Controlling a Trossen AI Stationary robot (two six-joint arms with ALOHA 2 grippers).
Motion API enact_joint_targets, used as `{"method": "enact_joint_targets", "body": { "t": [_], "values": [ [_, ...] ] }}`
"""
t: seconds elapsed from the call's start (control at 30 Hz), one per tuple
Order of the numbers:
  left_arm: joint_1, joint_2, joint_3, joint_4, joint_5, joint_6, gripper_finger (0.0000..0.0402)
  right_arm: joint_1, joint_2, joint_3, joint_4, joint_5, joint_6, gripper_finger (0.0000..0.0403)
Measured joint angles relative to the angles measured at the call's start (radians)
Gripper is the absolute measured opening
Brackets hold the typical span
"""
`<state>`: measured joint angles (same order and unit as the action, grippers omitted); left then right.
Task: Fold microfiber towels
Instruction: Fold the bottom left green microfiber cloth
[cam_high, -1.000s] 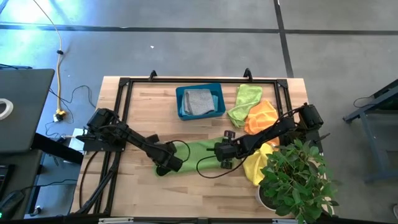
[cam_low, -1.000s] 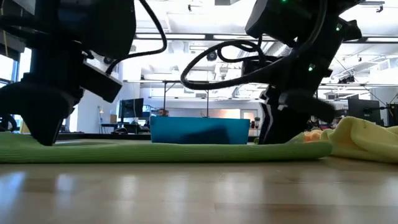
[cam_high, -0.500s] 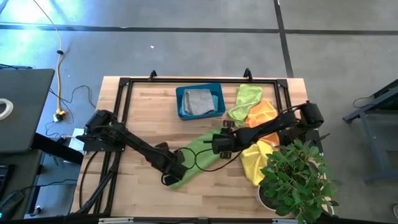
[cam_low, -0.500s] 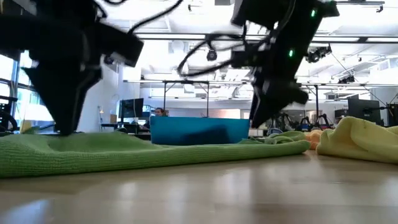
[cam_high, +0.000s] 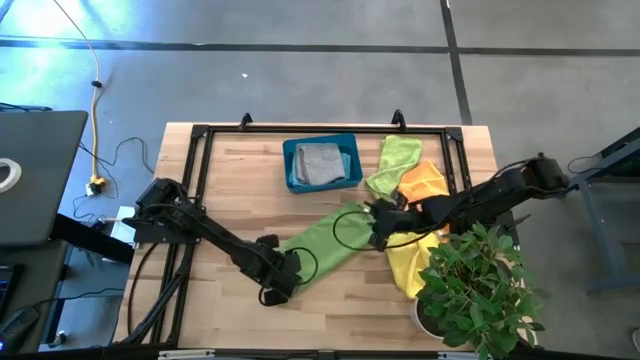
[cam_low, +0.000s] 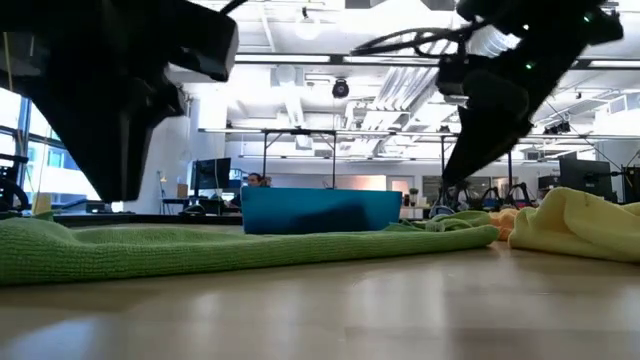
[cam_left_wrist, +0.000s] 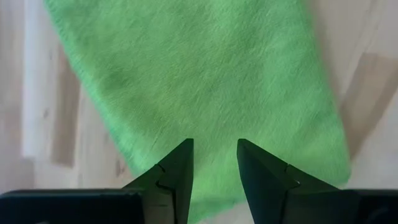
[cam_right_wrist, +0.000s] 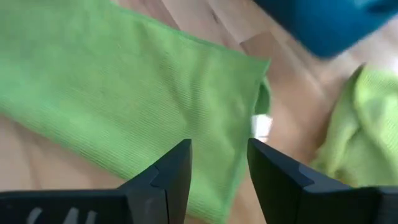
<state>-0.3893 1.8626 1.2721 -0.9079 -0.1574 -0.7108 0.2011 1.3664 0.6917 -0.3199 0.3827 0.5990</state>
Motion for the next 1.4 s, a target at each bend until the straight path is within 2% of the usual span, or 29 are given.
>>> {"method": "enact_joint_targets", "body": {
  "t": [0.17,0.37,0.5,0.8,0.97,1.4],
  "values": [
    [0.007,0.0,-0.069,0.141,0.017,-0.012,0.0115,-0.031,-0.011,-0.078,0.048,-0.062,0.142,0.0158],
    [0.01,0.0,-0.134,0.223,0.044,-0.045,0.0115,-0.071,-0.007,-0.114,0.058,-0.091,0.256,0.0212],
    [0.01,0.0,-0.16,0.229,0.044,-0.069,0.0115,-0.095,0.036,-0.114,0.082,-0.115,0.276,0.0238],
    [0.01,-0.005,-0.181,0.252,0.04,-0.087,0.0115,-0.129,0.183,-0.105,0.204,-0.159,0.255,0.0241],
    [0.014,-0.005,-0.183,0.262,0.041,-0.074,0.0115,-0.129,0.209,-0.094,0.216,-0.151,0.255,0.0211],
    [0.019,0.001,-0.184,0.317,-0.042,-0.071,0.0115,-0.128,0.217,-0.096,0.218,-0.132,0.289,0.0075]
  ]
}}
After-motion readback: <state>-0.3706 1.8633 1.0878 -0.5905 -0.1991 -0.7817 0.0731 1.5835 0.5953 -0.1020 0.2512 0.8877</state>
